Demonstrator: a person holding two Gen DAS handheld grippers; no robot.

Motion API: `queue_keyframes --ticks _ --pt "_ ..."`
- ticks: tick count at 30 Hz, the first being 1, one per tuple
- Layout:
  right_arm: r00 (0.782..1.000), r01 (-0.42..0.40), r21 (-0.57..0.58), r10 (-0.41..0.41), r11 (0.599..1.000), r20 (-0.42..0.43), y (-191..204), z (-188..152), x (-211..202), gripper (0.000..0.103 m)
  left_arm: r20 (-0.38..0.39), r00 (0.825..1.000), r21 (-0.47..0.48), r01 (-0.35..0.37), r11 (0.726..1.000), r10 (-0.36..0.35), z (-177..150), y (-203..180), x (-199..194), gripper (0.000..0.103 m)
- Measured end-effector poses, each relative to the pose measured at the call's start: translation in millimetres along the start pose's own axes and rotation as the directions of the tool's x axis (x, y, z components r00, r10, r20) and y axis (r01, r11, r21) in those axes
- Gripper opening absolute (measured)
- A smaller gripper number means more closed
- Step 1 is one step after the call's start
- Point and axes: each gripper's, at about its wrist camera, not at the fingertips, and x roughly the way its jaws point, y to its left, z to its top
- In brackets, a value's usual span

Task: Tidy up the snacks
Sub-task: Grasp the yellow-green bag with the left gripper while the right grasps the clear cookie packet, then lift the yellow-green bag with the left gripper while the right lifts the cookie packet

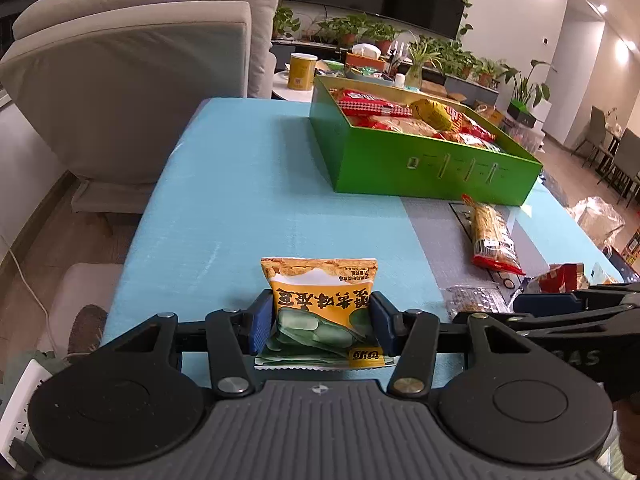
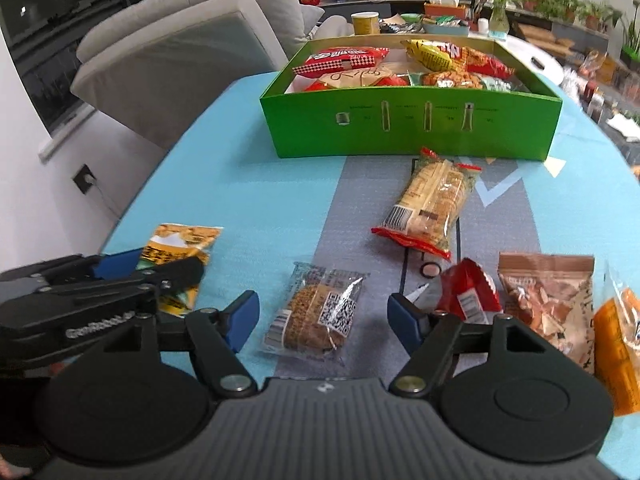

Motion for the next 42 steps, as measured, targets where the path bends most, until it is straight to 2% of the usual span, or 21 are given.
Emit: queue_keyframes --ticks 5,11,17,21,27,34,42 --pt "0.999 0.029 -0.018 -0.03 0.999 -0.022 4 -3 11 0.069 0.009 1.0 -0.006 0.004 1.0 -0.004 1 5 -2 0.048" --pt "0.999 0.048 -0.071 -0.048 0.996 0.0 8 -3 11 0.068 0.018 1.0 -0.004 0.015 1.0 -0.015 3 4 -2 0.048" --pt "0.999 -0.052 0.044 0.051 0.998 0.009 -8 0 2 0.067 0.028 0.999 0.011 0.032 0.999 -0.032 7 -2 -3 0.048" --pt "0.996 -0.078 0.055 0.075 0.995 0.056 -11 8 -12 0.067 0.043 0.998 0.016 0.039 0.999 -0.04 11 -6 -6 0.048" --pt "0.979 -0.161 0.086 0.148 0.983 0.139 -22 19 -29 0.067 0.066 0.997 0.031 0.045 0.998 -0.047 18 -13 -9 0.048" --pt "0.97 -0.137 0.081 0.117 0.987 0.214 -37 40 -40 0.067 0.106 0.992 0.091 0.053 0.994 -0.063 40 -37 -5 0.048" --pt "0.955 -0.092 0.089 0.063 0.992 0.29 -70 69 -48 0.067 0.148 0.981 0.161 0.097 0.982 -0.121 78 -73 9 0.048"
